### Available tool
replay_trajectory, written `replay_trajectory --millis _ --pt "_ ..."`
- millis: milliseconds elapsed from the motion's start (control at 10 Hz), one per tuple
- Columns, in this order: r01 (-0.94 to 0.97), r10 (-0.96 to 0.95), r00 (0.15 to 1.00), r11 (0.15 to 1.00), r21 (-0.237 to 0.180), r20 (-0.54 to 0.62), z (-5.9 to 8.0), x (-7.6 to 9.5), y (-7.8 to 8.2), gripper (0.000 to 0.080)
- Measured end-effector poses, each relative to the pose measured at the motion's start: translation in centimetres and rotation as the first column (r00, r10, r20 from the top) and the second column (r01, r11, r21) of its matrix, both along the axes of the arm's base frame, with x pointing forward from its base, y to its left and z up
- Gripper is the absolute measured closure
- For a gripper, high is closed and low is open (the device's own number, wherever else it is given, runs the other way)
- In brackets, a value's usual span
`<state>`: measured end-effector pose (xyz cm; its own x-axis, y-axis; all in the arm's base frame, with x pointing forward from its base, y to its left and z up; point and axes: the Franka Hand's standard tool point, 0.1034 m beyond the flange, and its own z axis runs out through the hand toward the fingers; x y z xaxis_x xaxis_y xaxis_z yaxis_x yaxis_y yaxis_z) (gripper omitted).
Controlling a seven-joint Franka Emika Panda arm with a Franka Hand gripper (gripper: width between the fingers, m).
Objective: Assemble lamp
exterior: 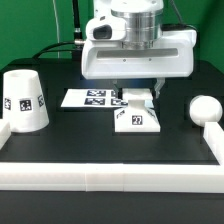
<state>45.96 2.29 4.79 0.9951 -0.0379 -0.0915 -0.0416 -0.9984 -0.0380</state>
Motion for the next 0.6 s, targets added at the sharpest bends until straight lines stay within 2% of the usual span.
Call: replay_trajectory --millis 200,400,600 --pt "-0.003 0.003 1.000 1.000 0.004 0.029 0.0 2.9 0.4 0.0265" --pt "-0.012 0.011 0.998 1.000 0.009 0.070 0.1 6.5 1.1 0.0265" --pt "-0.007 0.006 0.996 1.000 0.014 0.089 0.2 9.3 2.2 0.0265"
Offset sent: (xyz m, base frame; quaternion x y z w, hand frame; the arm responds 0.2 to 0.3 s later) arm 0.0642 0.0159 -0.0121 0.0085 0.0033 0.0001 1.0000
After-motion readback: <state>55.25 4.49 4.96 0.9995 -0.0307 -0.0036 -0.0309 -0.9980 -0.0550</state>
